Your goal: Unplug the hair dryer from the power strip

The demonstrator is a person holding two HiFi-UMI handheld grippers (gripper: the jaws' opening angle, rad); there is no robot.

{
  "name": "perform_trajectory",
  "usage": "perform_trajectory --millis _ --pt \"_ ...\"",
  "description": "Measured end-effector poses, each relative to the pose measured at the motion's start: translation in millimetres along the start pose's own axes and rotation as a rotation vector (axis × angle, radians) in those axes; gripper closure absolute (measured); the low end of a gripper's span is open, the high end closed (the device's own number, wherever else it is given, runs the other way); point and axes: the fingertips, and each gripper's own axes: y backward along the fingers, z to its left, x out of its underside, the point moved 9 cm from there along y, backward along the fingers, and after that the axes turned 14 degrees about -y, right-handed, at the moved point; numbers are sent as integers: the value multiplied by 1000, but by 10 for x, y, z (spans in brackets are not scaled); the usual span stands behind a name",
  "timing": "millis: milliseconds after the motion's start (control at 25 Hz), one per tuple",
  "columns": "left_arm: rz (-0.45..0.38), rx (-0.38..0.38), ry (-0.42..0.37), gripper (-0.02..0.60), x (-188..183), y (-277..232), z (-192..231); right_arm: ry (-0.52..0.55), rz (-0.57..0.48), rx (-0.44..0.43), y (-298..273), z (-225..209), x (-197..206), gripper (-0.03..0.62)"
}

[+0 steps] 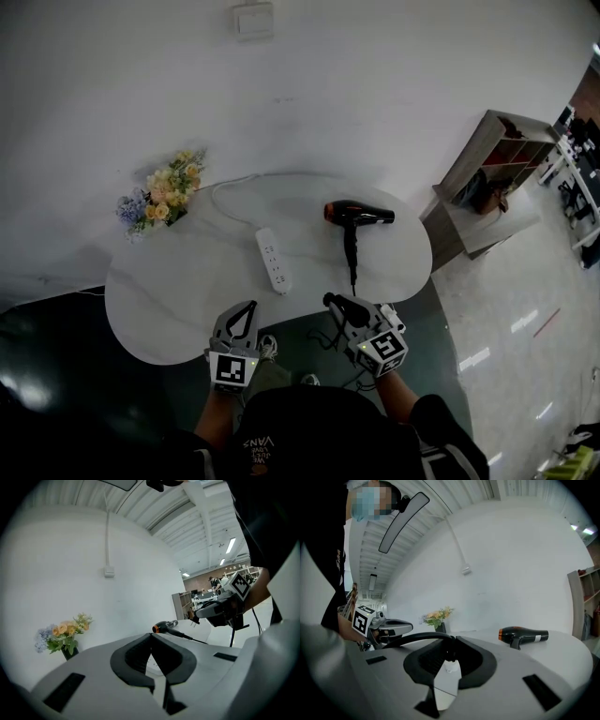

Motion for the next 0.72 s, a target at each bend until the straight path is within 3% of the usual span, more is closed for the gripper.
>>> perform_trajectory --millis 280,720 --pt "-5 -78 76 563 -148 355 -134 -2 -4 23 346 71 13 517" --pt "-8 -109 138 563 -215 852 -373 -6 -1 44 752 235 88 517"
